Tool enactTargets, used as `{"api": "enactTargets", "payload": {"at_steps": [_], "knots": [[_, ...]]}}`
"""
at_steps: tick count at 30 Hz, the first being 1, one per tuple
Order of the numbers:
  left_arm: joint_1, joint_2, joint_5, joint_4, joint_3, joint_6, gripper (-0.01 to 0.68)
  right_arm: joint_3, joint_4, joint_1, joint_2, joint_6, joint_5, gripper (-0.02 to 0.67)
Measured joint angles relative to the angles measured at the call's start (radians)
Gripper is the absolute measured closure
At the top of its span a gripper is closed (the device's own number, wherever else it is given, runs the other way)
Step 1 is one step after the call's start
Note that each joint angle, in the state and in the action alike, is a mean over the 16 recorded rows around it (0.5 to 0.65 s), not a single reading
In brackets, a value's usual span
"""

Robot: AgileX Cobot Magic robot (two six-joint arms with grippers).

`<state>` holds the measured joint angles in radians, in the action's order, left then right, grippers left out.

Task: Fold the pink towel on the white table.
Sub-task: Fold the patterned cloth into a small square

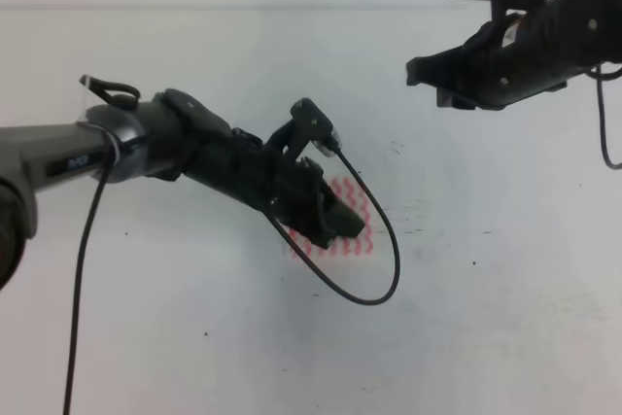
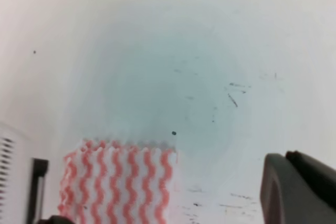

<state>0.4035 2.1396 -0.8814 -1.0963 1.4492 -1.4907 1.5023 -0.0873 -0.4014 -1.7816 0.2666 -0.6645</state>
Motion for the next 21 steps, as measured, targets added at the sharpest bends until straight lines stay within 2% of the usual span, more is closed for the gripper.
{"api": "enactTargets", "payload": {"at_steps": [11, 21], "knots": [[0.0, 0.02, 0.001, -0.005, 0.023, -0.03, 0.677, -0.007, -0.007, 0.012, 0.022, 0.001, 0.006, 0.667], [-0.005, -0.013, 0.112, 0.098, 0.064, 0.024, 0.677, -0.007, -0.014, 0.012, 0.022, -0.001, 0.004, 0.667]]}}
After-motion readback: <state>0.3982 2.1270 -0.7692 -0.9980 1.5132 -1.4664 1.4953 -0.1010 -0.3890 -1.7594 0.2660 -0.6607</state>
